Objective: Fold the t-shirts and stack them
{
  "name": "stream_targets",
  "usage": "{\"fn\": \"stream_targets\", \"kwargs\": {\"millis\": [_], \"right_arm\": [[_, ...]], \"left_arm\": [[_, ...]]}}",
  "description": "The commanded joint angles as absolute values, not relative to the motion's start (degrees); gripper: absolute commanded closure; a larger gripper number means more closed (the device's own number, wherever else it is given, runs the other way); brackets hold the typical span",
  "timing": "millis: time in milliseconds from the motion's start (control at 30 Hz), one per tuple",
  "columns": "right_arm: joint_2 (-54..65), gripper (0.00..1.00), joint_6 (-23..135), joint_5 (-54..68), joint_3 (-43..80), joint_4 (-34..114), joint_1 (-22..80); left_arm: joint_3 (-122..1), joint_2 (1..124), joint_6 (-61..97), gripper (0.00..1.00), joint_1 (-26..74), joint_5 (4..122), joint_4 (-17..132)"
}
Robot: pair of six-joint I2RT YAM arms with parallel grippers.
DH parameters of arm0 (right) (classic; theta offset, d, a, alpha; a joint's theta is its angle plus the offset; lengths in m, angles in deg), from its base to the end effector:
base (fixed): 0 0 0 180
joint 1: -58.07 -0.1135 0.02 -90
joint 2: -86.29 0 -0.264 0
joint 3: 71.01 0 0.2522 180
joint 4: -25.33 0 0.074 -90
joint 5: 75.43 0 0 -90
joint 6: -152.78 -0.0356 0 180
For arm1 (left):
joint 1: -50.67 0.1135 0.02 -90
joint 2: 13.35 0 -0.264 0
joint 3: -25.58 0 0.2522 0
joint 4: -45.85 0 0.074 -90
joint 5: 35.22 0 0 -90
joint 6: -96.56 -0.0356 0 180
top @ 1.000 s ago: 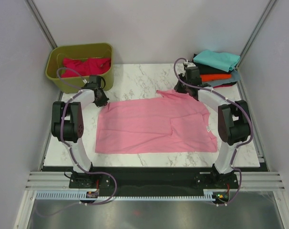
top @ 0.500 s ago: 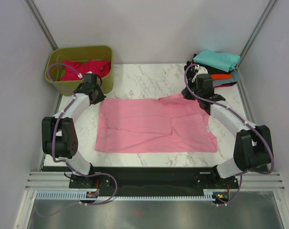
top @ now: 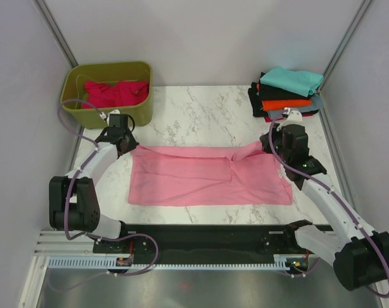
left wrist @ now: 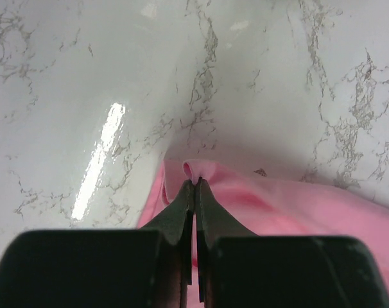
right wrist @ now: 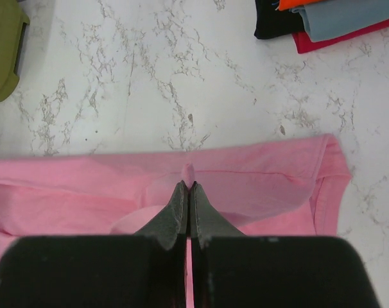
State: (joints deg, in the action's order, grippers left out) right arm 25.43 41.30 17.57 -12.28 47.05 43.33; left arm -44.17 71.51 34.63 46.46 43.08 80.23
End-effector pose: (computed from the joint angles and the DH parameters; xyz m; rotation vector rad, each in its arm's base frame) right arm 0.2361 0.0602 0.2904 0.1519 1.9983 0.3558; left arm 0.3102 -0.0156 0.2279 -0.5871 2.3380 -0.0100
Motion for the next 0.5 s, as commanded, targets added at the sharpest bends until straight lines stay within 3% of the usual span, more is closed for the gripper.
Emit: {"fn": "stream_targets", "kwargs": {"millis": [0, 467], "right_arm": [[30.7, 1.00, 40.0, 19.0, -15.4, 48.7, 43.5], [44.5, 1.00, 36.7, 23.5, -24.1, 54.3, 43.6]], "left_arm": [[-41.9, 67.7, 35.5, 0.98, 46.6, 41.4, 75.3], [-35.6, 64.7, 37.2, 0.98, 46.5, 41.6, 71.7]]}}
